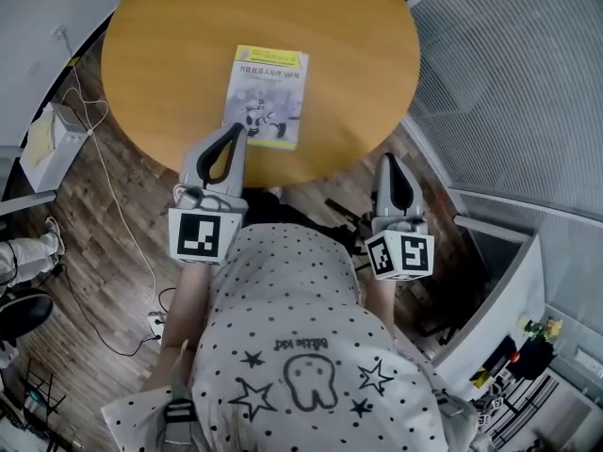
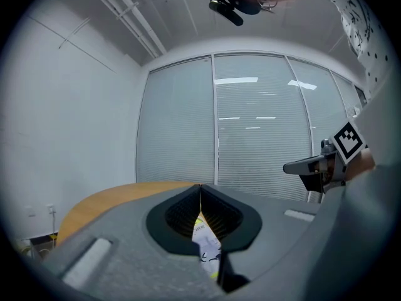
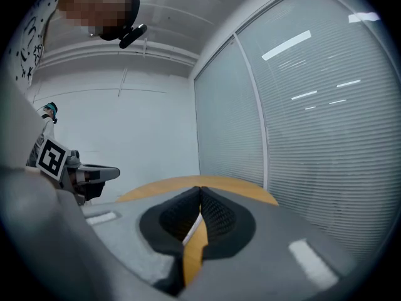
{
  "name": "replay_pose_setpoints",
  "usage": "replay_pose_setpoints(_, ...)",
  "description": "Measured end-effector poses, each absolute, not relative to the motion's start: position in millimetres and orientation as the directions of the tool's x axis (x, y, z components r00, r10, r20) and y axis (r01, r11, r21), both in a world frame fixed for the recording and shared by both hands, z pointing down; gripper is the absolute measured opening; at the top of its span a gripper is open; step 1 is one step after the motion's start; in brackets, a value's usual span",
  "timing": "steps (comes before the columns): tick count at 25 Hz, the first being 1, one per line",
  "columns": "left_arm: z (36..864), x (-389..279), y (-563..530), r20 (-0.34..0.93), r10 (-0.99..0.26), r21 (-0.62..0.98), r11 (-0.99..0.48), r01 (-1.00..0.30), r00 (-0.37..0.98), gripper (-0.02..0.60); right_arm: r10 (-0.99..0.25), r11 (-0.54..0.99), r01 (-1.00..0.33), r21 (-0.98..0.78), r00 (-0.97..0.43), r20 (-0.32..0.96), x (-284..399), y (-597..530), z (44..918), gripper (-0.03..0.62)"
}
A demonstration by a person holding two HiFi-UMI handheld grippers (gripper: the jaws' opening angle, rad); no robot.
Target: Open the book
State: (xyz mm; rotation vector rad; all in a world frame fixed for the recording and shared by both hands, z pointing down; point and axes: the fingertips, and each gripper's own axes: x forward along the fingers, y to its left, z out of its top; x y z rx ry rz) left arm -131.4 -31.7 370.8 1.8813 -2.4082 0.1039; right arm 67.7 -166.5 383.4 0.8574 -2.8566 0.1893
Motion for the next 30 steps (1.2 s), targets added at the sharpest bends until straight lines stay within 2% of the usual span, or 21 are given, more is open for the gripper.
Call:
replay_pose_setpoints(6, 382, -127, -33, 0.150, -0.966, -0.060, 0.203, -0.977, -0.210, 0.015, -0.552, 0.817, -0.571, -0.084, -0.815, 0.174, 78, -164, 382, 0.005)
replay_pose_setpoints(7, 385, -125, -36, 0.165, -0.967, -0.072, 0.186, -0.980, -0.196, 0.042, -0.556, 0.814, -0.574, -0.085, -0.813, 0.173, 80, -164, 383, 0.005)
replay_pose_setpoints(8, 387, -123, -38, 0.182, -0.966, -0.089, 0.168, -0.982, -0.182, 0.110, -0.559, 0.812, -0.578, -0.086, -0.811, 0.172, 82, -165, 384, 0.005)
replay_pose_setpoints(9, 390, -120, -41, 0.198, -0.965, -0.113, 0.151, -0.982, -0.171, 0.124, -0.562, 0.809, -0.581, -0.088, -0.809, 0.173, 83, -165, 385, 0.005)
replay_pose_setpoints(16, 425, -105, -57, 0.315, -0.943, -0.326, -0.001, -0.945, -0.108, 0.140, -0.571, 0.801, -0.592, -0.094, -0.801, 0.181, 95, -165, 391, 0.005)
replay_pose_setpoints(24, 477, -85, -81, 0.458, -0.889, -0.343, -0.165, -0.925, -0.011, 0.160, -0.575, 0.793, -0.600, -0.108, -0.795, 0.191, 100, -169, 396, 0.005)
replay_pose_setpoints(30, 517, -68, -93, 0.551, -0.833, -0.303, -0.265, -0.915, 0.059, 0.203, -0.585, 0.779, -0.615, -0.120, -0.783, 0.213, 107, -170, 402, 0.005)
